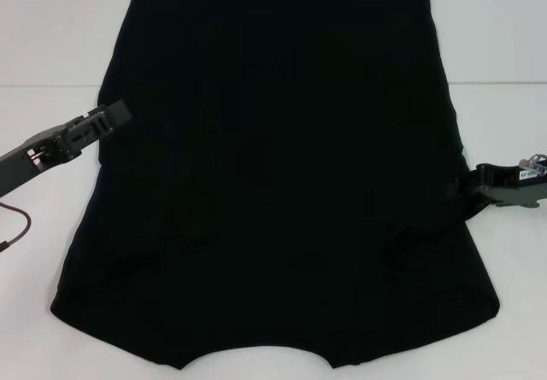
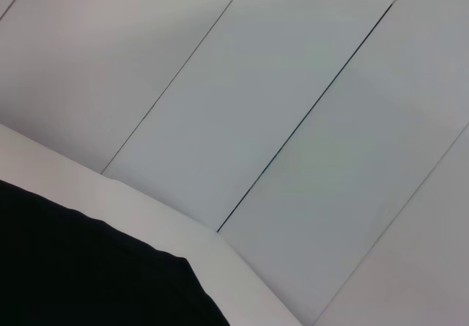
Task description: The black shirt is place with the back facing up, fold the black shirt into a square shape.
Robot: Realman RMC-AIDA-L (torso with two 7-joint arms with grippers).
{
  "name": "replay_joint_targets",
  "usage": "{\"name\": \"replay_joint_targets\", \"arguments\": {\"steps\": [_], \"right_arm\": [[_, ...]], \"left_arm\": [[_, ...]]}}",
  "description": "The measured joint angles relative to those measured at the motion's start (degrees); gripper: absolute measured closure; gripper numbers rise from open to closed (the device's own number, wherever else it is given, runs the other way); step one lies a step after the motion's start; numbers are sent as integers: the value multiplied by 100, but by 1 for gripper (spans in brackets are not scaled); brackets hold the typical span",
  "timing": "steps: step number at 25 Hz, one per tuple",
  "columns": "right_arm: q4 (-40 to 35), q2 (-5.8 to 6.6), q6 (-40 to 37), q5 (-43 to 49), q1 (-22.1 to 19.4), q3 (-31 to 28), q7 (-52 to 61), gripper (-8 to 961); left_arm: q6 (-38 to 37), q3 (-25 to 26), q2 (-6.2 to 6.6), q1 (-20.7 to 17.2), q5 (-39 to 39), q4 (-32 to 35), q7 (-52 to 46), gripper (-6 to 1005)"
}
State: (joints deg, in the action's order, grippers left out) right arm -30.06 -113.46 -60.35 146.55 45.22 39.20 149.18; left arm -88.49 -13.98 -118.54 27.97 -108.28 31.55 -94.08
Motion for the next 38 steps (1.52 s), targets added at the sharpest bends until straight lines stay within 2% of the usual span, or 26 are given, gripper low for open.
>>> {"name": "replay_joint_targets", "arguments": {"steps": [8, 19, 27, 32, 38], "right_arm": [[28, -40, 249, 5, 14, 0, -27, 484], [-23, -22, 62, -3, 0, 71, -20, 616], [-87, 42, 58, -9, 0, 70, 8, 841], [-115, 68, 17, -25, 87, 70, 13, 938], [-183, 68, -77, -7, 327, 129, 15, 930]], "left_arm": [[-19, 9, -2, -2, 0, 0, -10, 425], [-28, 9, -2, -2, 0, 0, -14, 429], [-24, 18, -2, -2, 31, 0, -14, 431], [-19, 18, -2, -2, 47, 0, -14, 433], [-6, 30, -2, -2, 50, 0, -14, 435]]}}
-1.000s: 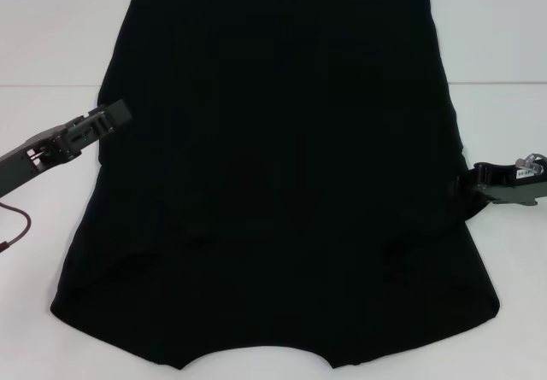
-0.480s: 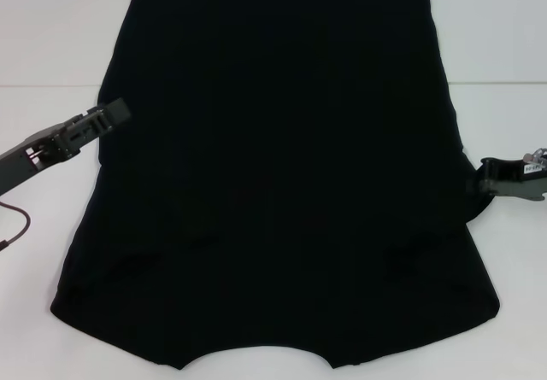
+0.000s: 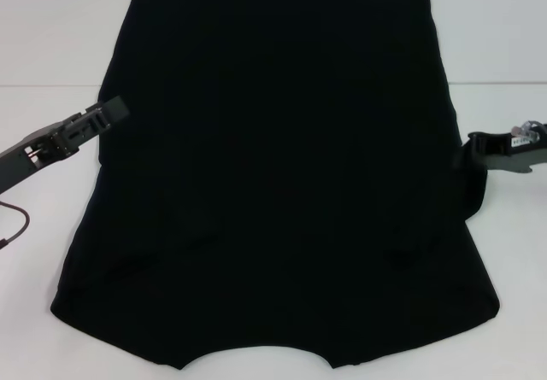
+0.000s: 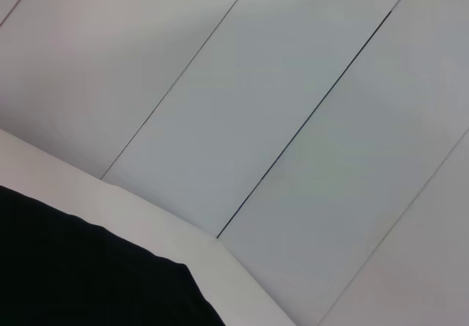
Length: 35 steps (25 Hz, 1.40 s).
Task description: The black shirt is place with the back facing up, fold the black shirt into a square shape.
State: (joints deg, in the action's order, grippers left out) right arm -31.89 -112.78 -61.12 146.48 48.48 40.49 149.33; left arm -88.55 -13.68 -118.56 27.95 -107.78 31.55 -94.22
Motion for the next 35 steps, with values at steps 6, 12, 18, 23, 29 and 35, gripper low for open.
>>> {"name": "replay_joint_targets", "arguments": {"steps": [6, 12, 18, 23, 29, 35], "right_arm": [[27, -44, -1, 5, 249, 349, 0, 921], [55, -76, 25, 14, 423, 688, -13, 913], [59, -205, 259, 11, 466, 1017, -206, 904], [67, -239, 367, -12, 475, 1021, -233, 897], [111, -238, 678, -78, 489, 934, -72, 888], [357, -273, 912, -67, 703, 979, -111, 880]], "left_arm": [[-8, 81, 0, -29, 3, 0, 13, 437], [-18, 130, -5, -87, 4, 0, 31, 439], [-22, 129, -15, -115, 3, 1, 41, 441], [-22, 128, -17, -131, 3, 0, 39, 442], [-22, 128, -18, -126, 3, -1, 35, 444], [-13, 136, -18, -125, 3, -7, 35, 446]]}}
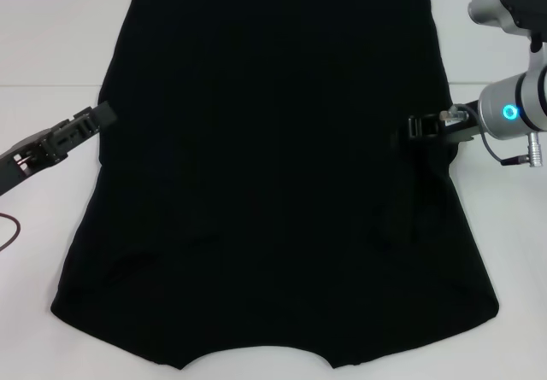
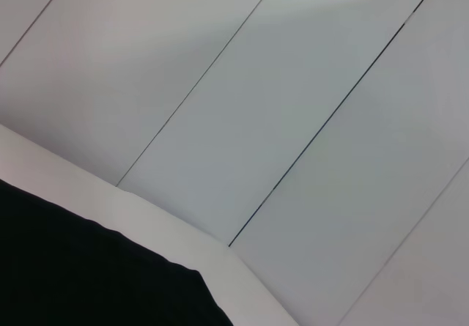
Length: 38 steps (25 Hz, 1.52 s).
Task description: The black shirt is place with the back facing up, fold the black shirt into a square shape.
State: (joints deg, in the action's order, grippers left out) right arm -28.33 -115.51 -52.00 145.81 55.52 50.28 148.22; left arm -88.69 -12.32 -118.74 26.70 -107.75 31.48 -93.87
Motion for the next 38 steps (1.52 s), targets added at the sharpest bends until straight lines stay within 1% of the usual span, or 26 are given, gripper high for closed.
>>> {"name": "replay_joint_targets", "arguments": {"steps": [7, 14, 20, 25, 29, 32, 34, 38], "right_arm": [[38, -3, 173, -21, 63, 8, 36, 657], [2, -15, 83, -27, 86, 8, 7, 448], [-20, -14, -305, 11, 93, 17, -230, 447], [-32, 36, -407, 6, 32, -9, -182, 447], [-86, 46, -471, -39, 16, -116, -178, 447], [-181, 56, -836, -86, 44, -202, -170, 447], [-192, 57, -933, -107, 50, -218, -169, 446], [-209, 93, -1338, -298, 59, -335, -163, 446]], "left_arm": [[29, 20, 0, -10, 0, -1, 0, 449], [52, 19, 4, 0, 0, -2, -1, 451], [46, 20, 9, 10, 0, -2, -9, 453], [3, 91, 9, 6, 1, -2, -16, 455], [-6, 92, 6, -5, 5, -2, -20, 456], [-9, 91, 2, -9, 8, -5, -31, 457], [-9, 91, 1, -12, 9, -8, -33, 458], [-16, 89, 0, -16, 9, -32, -36, 459]]}}
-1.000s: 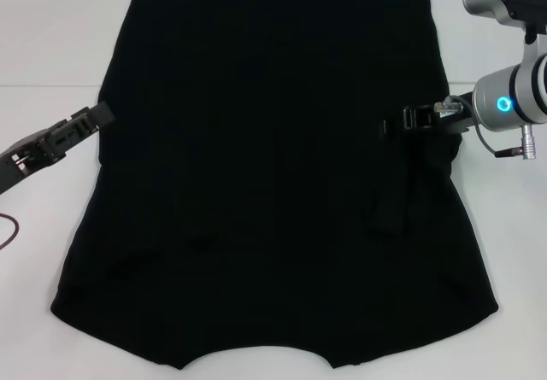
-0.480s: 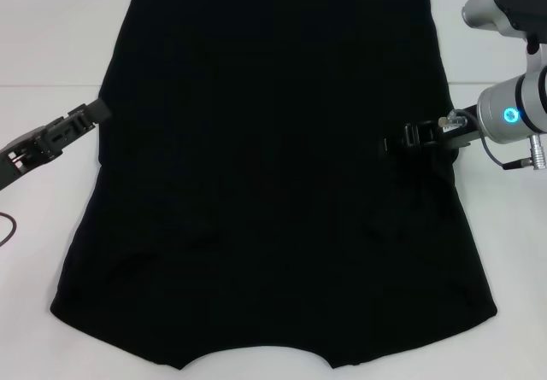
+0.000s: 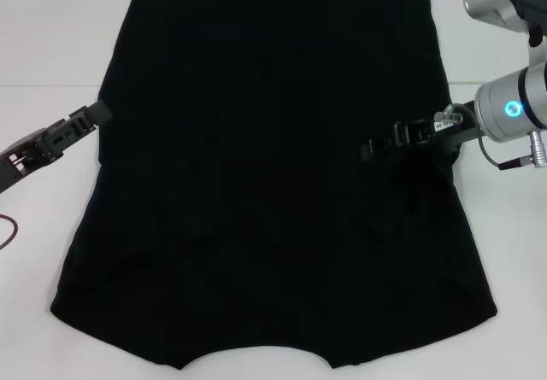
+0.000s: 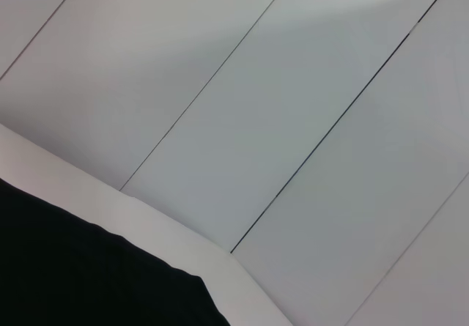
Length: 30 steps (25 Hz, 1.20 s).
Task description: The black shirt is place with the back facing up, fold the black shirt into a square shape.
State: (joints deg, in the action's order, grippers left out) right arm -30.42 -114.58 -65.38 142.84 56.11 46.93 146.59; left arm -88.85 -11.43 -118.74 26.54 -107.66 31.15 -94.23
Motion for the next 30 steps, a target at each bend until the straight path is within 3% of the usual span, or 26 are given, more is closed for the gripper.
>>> {"name": "replay_joint_targets", "arguments": {"steps": [6, 13, 17, 25, 30], "right_arm": [[-176, 61, -323, -44, -97, -7, 2, 446], [-917, 435, -1402, 359, -470, -7, 313, 446], [-1126, 517, -1575, 402, -767, -9, 316, 447], [-988, 342, -1222, 452, -1014, 32, -3, 447], [-880, 103, -628, 393, -1069, 1, -127, 446]], "left_arm": [[-47, 11, 0, -1, 0, -5, -1, 461], [-77, 60, 17, -37, 0, -2, -73, 463], [-84, 62, 18, -33, 0, -13, -78, 465], [-84, 48, 24, 29, -1, -29, -137, 467], [-83, 50, 26, 34, -1, -47, -146, 469]]}}
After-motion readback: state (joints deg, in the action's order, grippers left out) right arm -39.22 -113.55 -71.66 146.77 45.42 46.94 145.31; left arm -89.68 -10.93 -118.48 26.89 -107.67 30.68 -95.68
